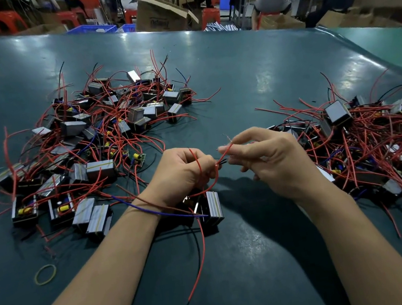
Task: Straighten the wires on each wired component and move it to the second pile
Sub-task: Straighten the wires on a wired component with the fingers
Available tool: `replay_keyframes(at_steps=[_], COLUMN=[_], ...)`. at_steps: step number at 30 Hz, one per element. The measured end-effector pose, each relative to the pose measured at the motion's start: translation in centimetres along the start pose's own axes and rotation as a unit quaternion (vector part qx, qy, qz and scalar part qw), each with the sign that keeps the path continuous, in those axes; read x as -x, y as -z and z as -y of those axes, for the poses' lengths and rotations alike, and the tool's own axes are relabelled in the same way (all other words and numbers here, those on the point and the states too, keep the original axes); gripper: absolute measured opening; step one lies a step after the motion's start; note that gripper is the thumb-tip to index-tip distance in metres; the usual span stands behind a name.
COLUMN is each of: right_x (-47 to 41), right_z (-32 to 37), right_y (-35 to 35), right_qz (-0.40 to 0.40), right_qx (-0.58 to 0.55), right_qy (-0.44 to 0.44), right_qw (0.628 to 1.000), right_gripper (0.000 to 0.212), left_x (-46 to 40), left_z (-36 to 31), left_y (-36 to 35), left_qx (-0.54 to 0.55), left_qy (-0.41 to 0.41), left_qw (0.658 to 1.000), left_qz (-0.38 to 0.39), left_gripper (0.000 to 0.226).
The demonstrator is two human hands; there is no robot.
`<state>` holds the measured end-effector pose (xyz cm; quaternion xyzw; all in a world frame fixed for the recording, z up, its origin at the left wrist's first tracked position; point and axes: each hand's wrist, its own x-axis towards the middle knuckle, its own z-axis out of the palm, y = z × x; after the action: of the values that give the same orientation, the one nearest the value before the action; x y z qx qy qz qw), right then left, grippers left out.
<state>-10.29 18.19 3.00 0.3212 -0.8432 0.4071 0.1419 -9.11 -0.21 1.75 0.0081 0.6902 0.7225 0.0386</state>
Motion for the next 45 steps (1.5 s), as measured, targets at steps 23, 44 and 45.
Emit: replay_keyframes(at_steps=[23, 44, 45], right_x=[-0.7, -0.1, -0.1], right_z=[2.2, 0.7, 0.9], right_y=[-1.7, -0.6, -0.6], right_qz=[-0.006, 0.011, 0.023], right_qx=[-0.322, 0.016, -0.008], right_qy=[-0.435, -0.044, -0.077], right_qw=[0.841, 0.999, 0.997], right_gripper=[0.040, 0.012, 0.015], left_x=[0.0, -0.1, -0.1], left_z=[0.2, 0.3, 0.3], left_y=[-0.3, 0.0, 0.0], left_qx=[-0.018, 0.019, 0.014], left_qy=[-0.026, -0.020, -0.024], left_qw=[0.999, 1.000, 1.000], left_qz=[-0.019, -0.015, -0.012], left_gripper=[0.028, 0.022, 0.023])
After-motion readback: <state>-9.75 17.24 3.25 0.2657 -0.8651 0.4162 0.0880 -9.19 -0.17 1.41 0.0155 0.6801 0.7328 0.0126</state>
